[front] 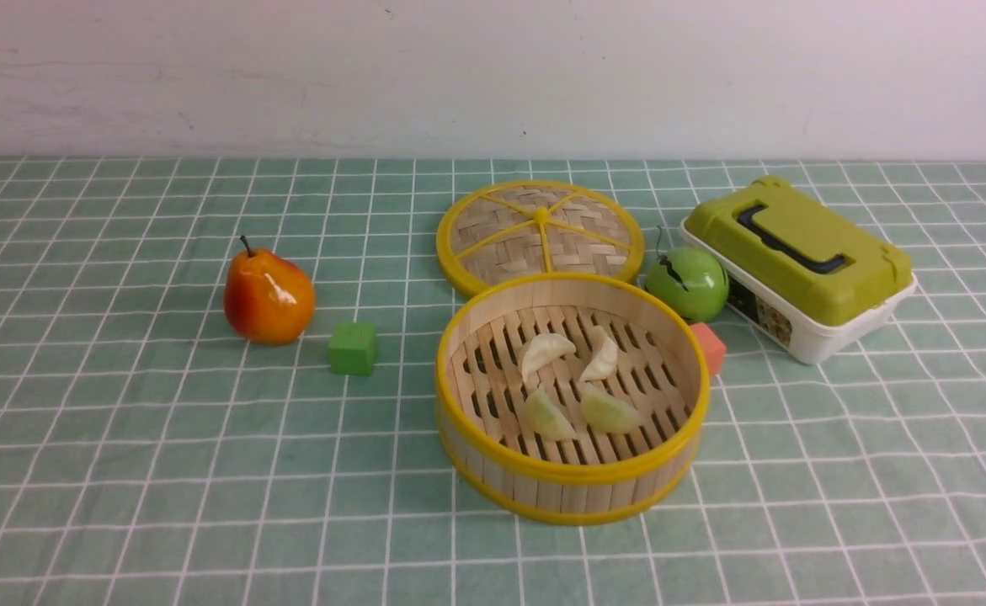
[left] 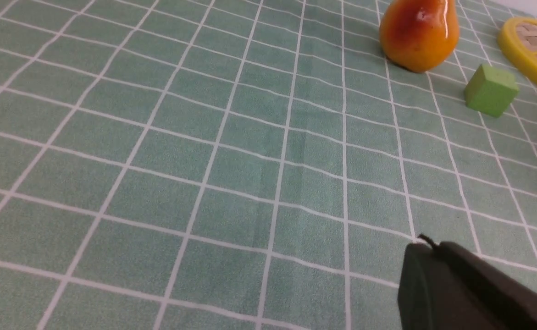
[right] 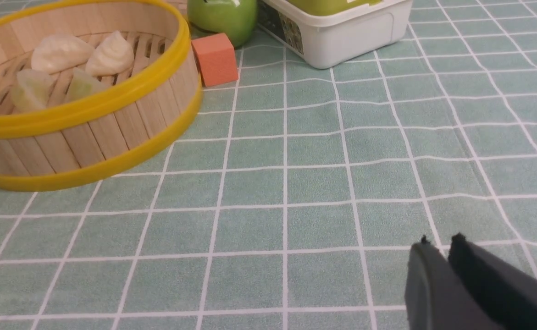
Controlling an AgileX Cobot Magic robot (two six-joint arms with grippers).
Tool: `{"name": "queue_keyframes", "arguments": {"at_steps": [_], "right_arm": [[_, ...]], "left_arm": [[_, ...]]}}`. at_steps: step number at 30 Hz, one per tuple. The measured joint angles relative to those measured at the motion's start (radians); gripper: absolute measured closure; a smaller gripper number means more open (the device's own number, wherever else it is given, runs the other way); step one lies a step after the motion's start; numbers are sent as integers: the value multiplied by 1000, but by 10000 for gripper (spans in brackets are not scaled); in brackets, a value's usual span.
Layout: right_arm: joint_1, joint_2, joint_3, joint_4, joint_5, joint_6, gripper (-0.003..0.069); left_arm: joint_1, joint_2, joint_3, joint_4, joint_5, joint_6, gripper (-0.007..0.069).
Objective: Put the dumplings into the steamer on the table with the blue tablecloth.
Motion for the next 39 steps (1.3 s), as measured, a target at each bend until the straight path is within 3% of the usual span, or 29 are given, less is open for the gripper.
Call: {"name": "queue_keyframes", "arguments": {"at_steps": [39], "right_arm": [[0, 0, 0, 0, 0, 0, 541]], "left_arm": [[0, 0, 0, 0, 0, 0, 635]]}}
